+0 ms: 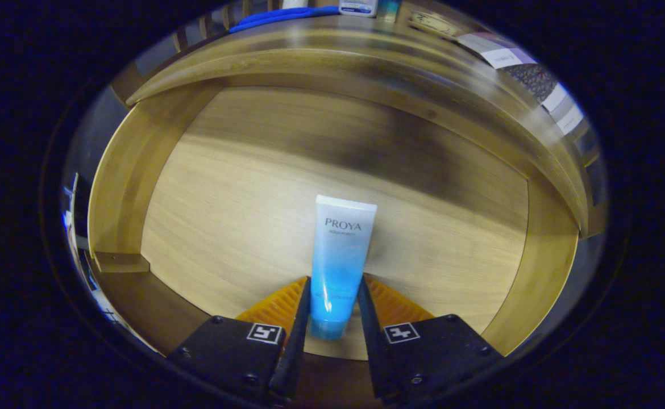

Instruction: Pull open the drawer, take out the items inside it, and place them on the countertop above the cabinet.

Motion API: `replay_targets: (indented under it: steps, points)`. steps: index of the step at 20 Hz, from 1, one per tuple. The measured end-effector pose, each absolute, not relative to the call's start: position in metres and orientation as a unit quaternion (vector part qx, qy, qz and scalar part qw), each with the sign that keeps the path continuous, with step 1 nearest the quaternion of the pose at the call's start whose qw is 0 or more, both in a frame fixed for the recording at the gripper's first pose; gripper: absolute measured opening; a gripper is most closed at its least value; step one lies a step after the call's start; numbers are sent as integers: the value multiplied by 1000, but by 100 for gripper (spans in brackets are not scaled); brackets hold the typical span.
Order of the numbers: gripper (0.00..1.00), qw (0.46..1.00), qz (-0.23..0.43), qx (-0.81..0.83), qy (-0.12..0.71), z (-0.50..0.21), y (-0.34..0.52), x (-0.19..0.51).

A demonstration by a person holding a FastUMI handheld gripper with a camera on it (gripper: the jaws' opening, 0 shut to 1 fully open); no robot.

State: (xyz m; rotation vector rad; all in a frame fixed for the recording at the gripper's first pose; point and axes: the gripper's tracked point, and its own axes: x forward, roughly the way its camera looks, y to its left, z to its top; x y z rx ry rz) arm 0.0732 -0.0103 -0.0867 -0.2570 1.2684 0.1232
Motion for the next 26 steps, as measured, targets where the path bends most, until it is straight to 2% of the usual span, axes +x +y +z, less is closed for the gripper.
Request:
replay_targets:
  steps: [2, 4, 16, 26]
  points:
    - [48, 800, 58, -119, 585, -86, -11, 72]
    - [48, 807, 62, -119, 575, -81, -11, 73]
    - [47, 854, 80, -82, 507, 18, -22, 55]
    - [47, 885, 59, -75, 456, 72, -38, 74]
